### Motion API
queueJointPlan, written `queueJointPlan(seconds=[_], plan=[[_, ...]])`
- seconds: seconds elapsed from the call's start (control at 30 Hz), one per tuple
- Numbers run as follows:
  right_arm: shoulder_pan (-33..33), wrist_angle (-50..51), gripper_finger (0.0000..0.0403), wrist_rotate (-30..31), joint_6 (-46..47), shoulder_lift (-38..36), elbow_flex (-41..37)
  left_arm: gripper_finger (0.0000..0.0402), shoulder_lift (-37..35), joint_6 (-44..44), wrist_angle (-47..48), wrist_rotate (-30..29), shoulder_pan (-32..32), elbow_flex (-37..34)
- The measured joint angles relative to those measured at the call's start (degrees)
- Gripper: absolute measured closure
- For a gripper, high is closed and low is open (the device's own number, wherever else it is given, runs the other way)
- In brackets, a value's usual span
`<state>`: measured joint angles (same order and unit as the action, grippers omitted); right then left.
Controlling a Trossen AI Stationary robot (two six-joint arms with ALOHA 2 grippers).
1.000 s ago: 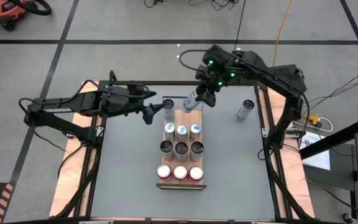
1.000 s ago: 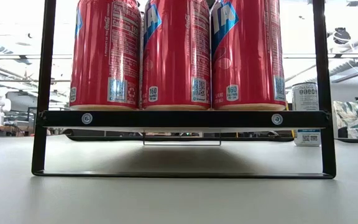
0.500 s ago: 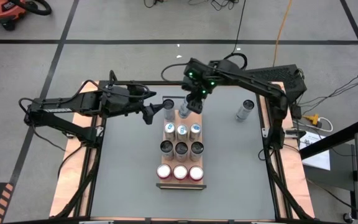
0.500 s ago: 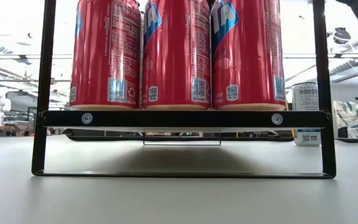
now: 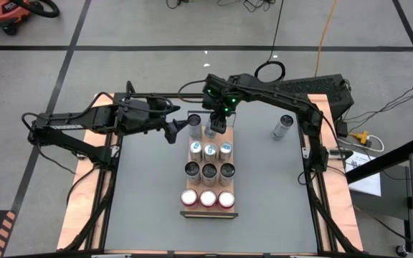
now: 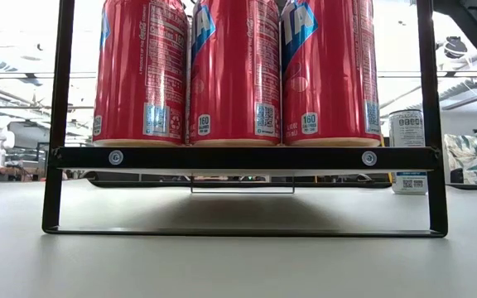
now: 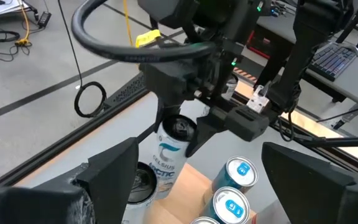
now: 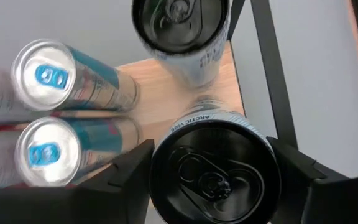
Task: Sort soda cans
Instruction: Put the left white blue soda can on the shelf and align it with the other white blue soda can
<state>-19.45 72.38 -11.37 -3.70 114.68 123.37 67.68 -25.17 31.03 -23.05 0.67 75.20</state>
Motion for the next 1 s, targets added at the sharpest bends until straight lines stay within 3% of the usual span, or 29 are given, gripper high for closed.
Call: queueJointPlan(seconds=[1.0], plan=[[0.7,-1.6,0.0172,0.9,-0.1,3.3,0.0,0.0059,0.0,0.0,1.5,0.3,0.0,0.0]])
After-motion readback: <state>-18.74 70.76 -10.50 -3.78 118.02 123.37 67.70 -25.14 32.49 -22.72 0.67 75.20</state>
